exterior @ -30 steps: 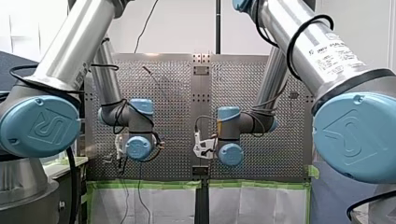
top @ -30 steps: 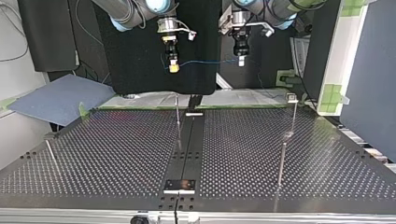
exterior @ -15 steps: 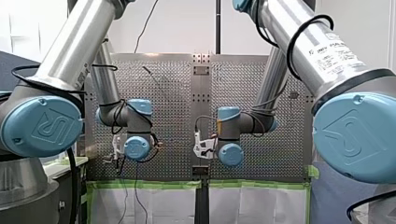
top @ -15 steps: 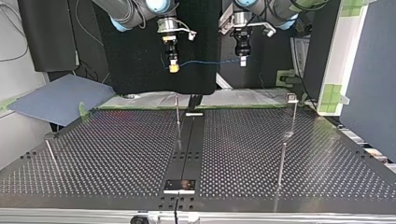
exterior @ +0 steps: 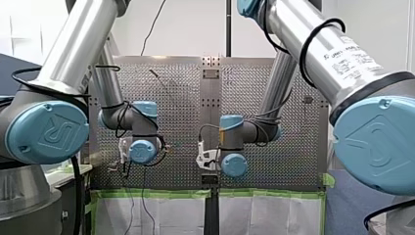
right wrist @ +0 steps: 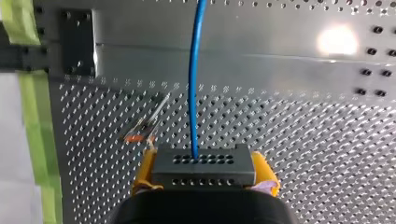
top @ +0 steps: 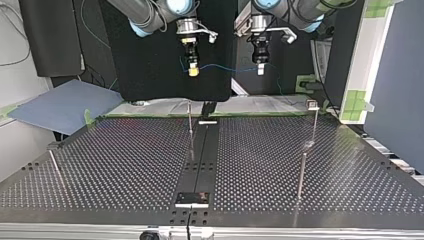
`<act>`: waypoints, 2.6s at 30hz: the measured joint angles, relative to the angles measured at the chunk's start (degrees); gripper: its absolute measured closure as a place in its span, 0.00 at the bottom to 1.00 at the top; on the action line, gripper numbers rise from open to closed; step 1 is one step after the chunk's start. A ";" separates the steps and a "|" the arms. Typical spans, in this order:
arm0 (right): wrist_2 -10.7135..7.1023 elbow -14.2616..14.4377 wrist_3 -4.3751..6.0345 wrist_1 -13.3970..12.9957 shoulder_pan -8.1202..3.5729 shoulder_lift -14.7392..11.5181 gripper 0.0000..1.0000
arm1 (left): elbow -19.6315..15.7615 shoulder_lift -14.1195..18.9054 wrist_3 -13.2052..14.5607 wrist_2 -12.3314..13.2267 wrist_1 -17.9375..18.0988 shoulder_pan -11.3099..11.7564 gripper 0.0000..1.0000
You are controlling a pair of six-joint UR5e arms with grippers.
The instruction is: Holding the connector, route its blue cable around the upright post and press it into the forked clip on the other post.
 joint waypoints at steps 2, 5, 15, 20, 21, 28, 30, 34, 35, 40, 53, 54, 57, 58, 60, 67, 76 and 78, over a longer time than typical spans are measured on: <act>1.17 -1.18 1.19 1.20 1.17 -0.74 1.00 | 0.01 1.10 -0.40 0.48 -0.93 0.15 0.98; 2.89 -2.89 2.90 2.91 2.88 -2.23 1.00 | 0.01 2.67 -0.62 0.74 -2.10 0.23 0.98; 8.03 -8.03 7.88 8.05 8.02 -5.69 1.00 | 0.02 7.99 -0.44 0.18 -2.90 1.49 0.98; 10.74 -10.74 8.80 10.75 10.33 -5.84 1.00 | 0.02 10.55 -0.18 -0.33 -3.72 2.36 0.98; 11.20 -11.18 8.86 11.21 10.43 -5.86 1.00 | 0.02 10.99 -0.15 -0.39 -3.86 2.53 0.98; 14.77 -12.43 8.99 14.79 10.14 -5.89 1.00 | 0.03 12.53 0.80 -2.22 -5.19 4.16 0.98; 15.95 -12.44 8.97 15.95 9.73 -5.90 1.00 | 0.03 12.59 1.13 -3.09 -5.48 4.75 0.98; 17.94 -12.44 8.69 17.94 8.27 -5.93 1.00 | 0.02 12.60 1.75 -3.74 -6.05 6.20 0.98; 18.53 -12.43 8.54 18.55 7.83 -5.93 1.00 | 0.02 12.60 1.85 -3.47 -6.38 6.74 0.98; 21.22 -12.43 7.31 19.61 6.70 -5.97 1.00 | -0.05 12.61 2.06 -1.32 -7.70 9.21 0.98; 19.55 -14.53 2.74 15.67 5.86 -7.49 1.00 | 0.59 12.75 1.98 4.01 -8.89 14.67 0.98; 19.11 -14.72 2.84 15.54 5.77 -7.85 1.00 | 0.75 12.82 1.77 4.06 -9.10 14.74 0.98; 17.63 -15.09 3.26 15.02 5.39 -9.18 1.00 | 1.29 13.30 0.66 4.16 -9.52 14.92 0.98; 17.15 -15.15 3.31 14.73 5.27 -9.63 1.00 | 1.45 13.51 0.24 4.19 -9.61 14.96 0.98; 16.00 -15.28 3.33 13.93 4.96 -10.77 1.00 | 1.89 14.17 -0.82 4.23 -9.87 15.06 0.98; 12.22 -17.14 3.43 14.59 4.01 -14.47 1.00 | 4.16 17.64 -2.62 3.82 -12.53 15.51 0.98; 7.20 -20.51 3.41 17.94 3.72 -15.71 1.00 | 5.79 21.79 -5.38 2.32 -16.62 16.16 0.98; 6.01 -21.50 3.21 18.94 3.63 -15.73 1.00 | 6.45 22.84 -6.41 2.22 -17.66 16.21 0.98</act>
